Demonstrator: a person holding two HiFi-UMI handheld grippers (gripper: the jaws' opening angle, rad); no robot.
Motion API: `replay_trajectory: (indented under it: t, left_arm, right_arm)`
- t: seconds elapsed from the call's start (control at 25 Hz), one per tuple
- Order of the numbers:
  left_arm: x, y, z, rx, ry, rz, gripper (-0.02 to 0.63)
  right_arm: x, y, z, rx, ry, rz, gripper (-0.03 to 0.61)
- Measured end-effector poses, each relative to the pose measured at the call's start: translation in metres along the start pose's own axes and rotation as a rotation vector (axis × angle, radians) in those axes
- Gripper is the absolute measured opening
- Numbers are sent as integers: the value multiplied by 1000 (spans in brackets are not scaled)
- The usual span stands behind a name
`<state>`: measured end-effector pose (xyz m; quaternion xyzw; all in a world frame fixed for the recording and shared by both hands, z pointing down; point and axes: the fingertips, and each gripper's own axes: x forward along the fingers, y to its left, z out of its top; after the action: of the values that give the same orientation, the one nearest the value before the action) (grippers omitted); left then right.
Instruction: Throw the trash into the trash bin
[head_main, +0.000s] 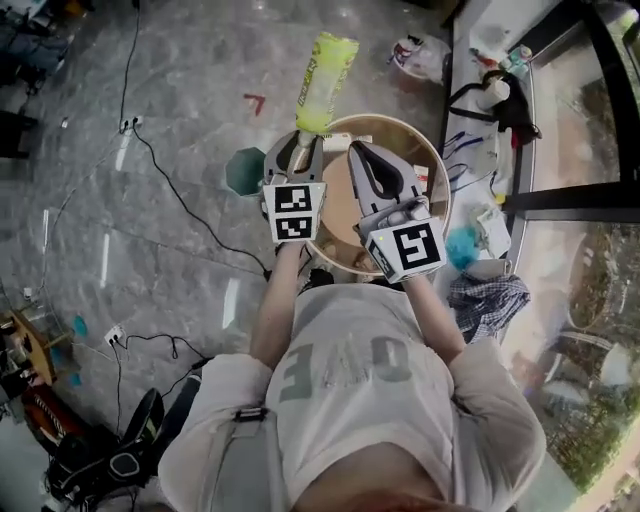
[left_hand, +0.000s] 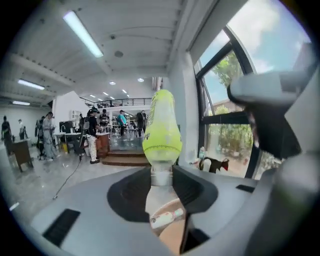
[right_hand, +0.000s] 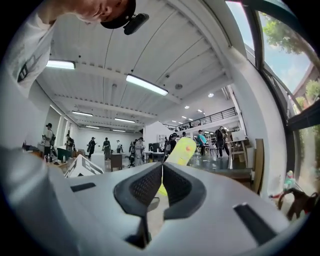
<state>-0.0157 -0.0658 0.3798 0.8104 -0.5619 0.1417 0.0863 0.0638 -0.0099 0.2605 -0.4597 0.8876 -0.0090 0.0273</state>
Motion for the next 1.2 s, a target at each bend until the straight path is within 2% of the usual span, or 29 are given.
replay_trajectory:
  t: [0.12,0.36,0.6,0.72,0.88,1.08,1.2]
  left_arm:
    - [-25,9,26,-95,-83,35,141]
    - [-59,20,42,-108,-122,137,141]
    - [-79,22,35,-132,-102,193,141]
    - [-89,37,22,-151,-97,246,141]
    - [-88,74,-8,-182,-71,287,141]
    - [-61,145,-50,-259,-44,297,141]
    - [-46,192,-79,-280,-5,292,141]
  right_arm:
    - [6,7,11,3,-37,39,15]
    - [11,15,6,52,-22,71,15]
    - [14,26,3,106,-33,163,15]
    - [24,29,-11,156,-6,166,15]
    - [54,33,-51,252,76,143,15]
    - [104,62,-95,116,220,183,15]
    - [135,84,-114,99,297,186,15]
